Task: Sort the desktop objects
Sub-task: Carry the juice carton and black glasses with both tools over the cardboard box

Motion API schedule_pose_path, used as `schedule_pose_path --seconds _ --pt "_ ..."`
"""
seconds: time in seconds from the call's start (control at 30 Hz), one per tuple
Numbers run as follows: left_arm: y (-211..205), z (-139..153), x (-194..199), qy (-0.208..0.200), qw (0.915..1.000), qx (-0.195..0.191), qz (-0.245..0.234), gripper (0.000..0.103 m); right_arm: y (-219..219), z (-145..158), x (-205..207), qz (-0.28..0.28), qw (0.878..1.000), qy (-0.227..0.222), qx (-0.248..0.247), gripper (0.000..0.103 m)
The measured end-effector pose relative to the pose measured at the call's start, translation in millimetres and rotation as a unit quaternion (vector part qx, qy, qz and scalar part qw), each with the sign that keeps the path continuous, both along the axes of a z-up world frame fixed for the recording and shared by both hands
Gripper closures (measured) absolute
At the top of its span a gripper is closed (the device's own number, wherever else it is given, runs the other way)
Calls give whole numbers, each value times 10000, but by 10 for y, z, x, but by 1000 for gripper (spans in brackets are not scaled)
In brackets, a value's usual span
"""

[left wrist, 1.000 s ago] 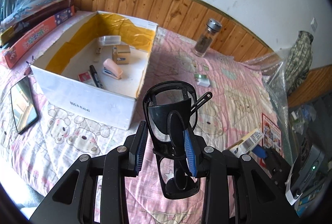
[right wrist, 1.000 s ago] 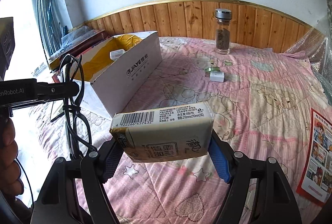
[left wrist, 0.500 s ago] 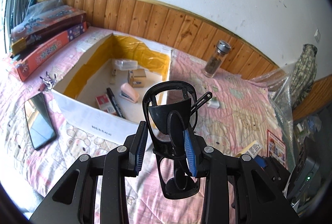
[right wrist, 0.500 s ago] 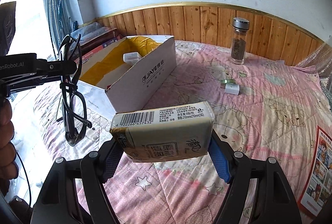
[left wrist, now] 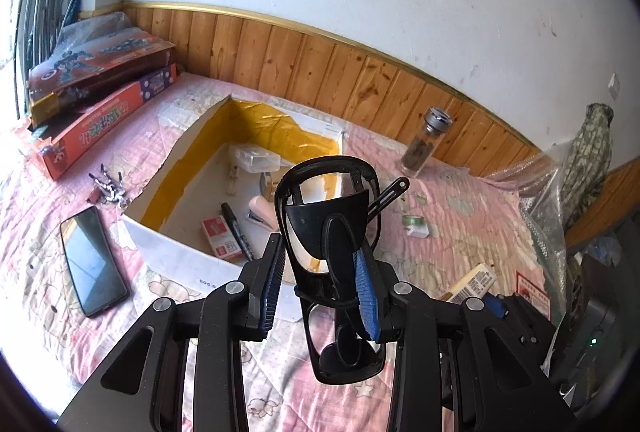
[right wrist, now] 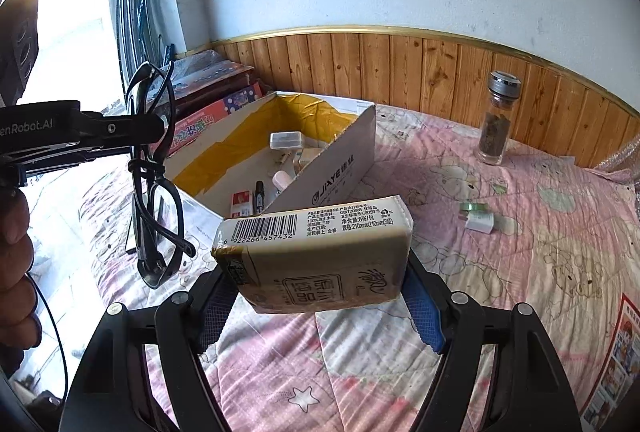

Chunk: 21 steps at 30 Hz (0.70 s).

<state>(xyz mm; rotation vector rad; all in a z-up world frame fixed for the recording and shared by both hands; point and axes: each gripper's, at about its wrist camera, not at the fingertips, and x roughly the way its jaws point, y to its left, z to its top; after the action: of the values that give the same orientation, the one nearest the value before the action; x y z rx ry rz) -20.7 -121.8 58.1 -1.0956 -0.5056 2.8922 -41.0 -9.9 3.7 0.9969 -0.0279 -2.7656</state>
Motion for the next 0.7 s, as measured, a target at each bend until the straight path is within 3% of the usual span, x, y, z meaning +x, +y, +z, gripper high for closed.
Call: schedule_pose_path --seconds 0.7 --pt "-653 178 -428 58 9987 -12 502 68 -445 332 -651 680 9969 330 219 27"
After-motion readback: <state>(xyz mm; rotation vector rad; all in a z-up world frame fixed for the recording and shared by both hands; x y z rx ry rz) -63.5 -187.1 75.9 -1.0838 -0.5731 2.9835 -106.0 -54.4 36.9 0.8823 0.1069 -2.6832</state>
